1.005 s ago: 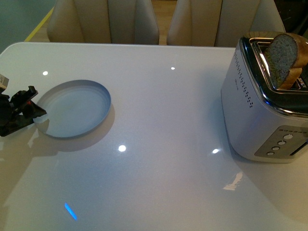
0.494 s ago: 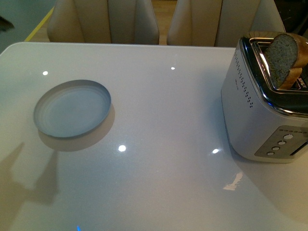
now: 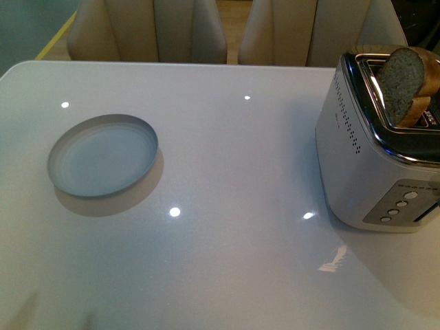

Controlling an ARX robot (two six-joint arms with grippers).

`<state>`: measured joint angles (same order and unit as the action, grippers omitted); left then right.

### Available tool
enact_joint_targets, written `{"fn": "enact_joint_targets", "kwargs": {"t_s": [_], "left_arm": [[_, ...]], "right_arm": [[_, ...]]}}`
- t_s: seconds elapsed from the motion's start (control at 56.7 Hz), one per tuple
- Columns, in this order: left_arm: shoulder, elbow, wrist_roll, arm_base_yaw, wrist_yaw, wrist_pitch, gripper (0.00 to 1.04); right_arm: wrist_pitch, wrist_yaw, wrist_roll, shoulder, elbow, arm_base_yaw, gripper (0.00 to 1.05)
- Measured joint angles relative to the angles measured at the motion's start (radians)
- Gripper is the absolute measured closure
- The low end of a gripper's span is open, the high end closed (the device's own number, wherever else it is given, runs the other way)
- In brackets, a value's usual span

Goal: Left arm holds plate, right arm toasts bread

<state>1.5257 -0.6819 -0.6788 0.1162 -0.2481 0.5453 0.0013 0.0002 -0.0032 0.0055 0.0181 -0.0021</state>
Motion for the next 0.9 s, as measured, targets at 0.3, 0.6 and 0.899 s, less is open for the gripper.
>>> {"fn": "enact_joint_targets", "kwargs": {"t_s": [0.3,0.6,0.899], "left_arm": [[-0.163,0.350,0.629,-0.051,0.179,0.478,0.73],[-0.370,0.525,0.664,-0.114,0.246,0.446,1.02],[-0.590,0.633,0.666,-0.114,0.248,0.328,1.02]], "right_arm": [[0.000,0.000,0.000,0.000,0.000,0.000,0.09],[0.000,0.000,0.000,0.000,0.000,0.000,0.09],[0.000,0.000,0.000,0.000,0.000,0.000,0.09]]}}
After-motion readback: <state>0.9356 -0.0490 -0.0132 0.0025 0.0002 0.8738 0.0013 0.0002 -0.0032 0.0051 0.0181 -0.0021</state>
